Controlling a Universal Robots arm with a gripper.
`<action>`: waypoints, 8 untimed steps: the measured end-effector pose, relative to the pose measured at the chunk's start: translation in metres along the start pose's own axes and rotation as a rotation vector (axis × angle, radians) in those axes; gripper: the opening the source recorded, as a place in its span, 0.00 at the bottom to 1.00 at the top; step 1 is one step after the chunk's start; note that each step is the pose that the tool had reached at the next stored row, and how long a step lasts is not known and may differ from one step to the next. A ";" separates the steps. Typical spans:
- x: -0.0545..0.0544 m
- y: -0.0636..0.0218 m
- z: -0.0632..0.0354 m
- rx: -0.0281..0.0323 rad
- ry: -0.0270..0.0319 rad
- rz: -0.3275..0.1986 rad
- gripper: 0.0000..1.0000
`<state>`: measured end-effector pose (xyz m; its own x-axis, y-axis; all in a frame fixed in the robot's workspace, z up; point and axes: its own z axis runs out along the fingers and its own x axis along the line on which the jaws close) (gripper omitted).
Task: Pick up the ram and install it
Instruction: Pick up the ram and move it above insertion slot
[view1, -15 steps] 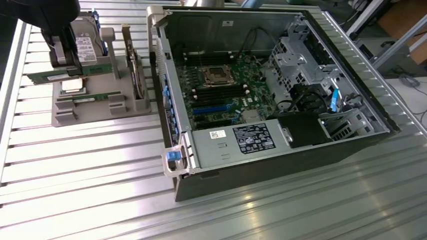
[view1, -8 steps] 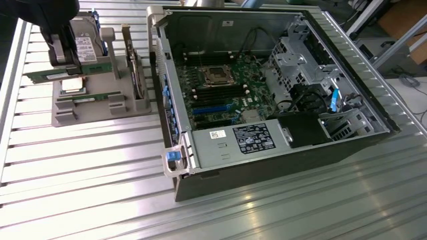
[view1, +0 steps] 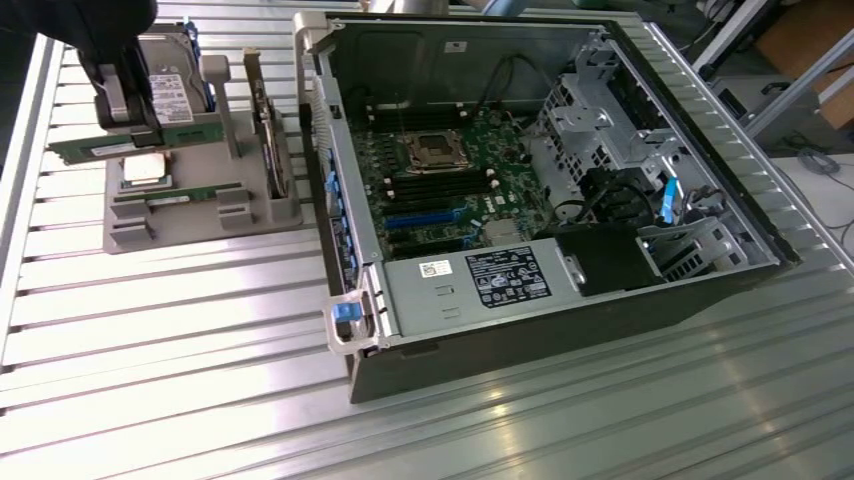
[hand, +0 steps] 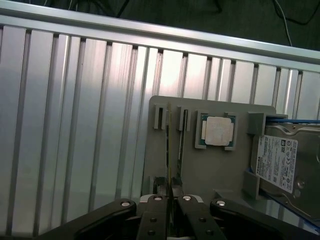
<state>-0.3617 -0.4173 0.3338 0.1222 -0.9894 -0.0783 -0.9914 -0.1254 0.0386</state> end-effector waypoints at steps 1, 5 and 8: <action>0.000 0.0000 -0.0004 -0.0001 0.0001 0.000 0.14; 0.000 0.0001 -0.0030 0.0000 0.0000 0.000 0.14; 0.000 0.0002 -0.0057 0.0001 0.0000 0.000 0.14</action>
<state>-0.3617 -0.4173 0.3395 0.1221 -0.9894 -0.0783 -0.9914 -0.1254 0.0385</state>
